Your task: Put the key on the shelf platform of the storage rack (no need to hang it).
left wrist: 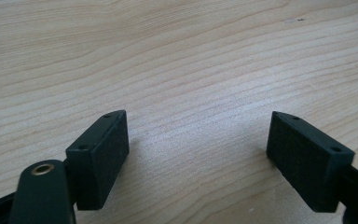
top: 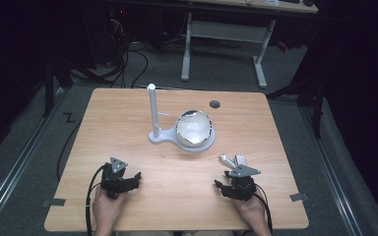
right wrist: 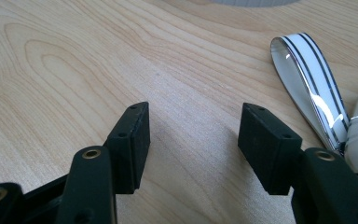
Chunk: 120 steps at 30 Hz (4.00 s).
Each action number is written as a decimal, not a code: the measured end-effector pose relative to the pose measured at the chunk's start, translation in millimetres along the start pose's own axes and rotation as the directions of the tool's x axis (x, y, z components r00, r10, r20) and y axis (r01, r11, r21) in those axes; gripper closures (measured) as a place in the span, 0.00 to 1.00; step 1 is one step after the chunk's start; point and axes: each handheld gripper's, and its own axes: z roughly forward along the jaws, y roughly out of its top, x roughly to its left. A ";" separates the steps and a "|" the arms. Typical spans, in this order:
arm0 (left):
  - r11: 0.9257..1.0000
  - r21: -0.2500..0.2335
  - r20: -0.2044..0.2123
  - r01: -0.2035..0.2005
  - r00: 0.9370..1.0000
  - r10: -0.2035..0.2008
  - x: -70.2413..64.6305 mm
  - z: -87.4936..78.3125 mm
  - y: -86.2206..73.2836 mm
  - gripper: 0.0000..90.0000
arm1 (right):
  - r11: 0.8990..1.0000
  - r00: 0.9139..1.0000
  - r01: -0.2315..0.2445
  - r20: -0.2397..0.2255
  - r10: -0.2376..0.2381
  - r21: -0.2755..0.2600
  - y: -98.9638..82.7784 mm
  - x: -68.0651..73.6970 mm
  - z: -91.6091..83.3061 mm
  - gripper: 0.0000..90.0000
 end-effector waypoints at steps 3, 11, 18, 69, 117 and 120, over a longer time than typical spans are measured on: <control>1.000 0.000 -0.001 0.000 1.000 0.000 0.0 0.0 0.0 0.24 | 1.000 1.000 -0.001 0.001 0.001 0.000 0.0 0.0 0.0 0.49; 1.000 0.000 -0.001 0.001 1.000 -0.001 0.2 0.2 0.2 0.24 | 1.000 1.000 -0.018 0.014 0.018 0.005 0.1 -0.3 0.0 0.45; 1.000 0.000 -0.001 0.002 1.000 -0.002 0.2 0.2 0.2 0.24 | 1.000 1.000 -0.020 0.016 0.020 0.005 0.0 -0.1 -0.1 0.45; 1.000 -0.001 -0.002 0.002 1.000 -0.002 0.2 0.3 0.3 0.24 | 0.995 0.996 -0.086 0.008 0.086 -0.053 -0.4 -1.9 -22.2 0.50; 1.000 0.001 -0.002 0.000 1.000 0.000 0.1 0.2 0.3 0.23 | 0.981 0.972 -0.172 0.148 0.183 -0.084 -2.3 -51.1 -35.0 0.45; 1.000 0.001 -0.002 0.001 1.000 -0.001 0.0 0.2 0.3 0.24 | 0.981 0.970 -0.178 0.152 0.188 -0.076 -2.3 -53.7 -31.0 0.44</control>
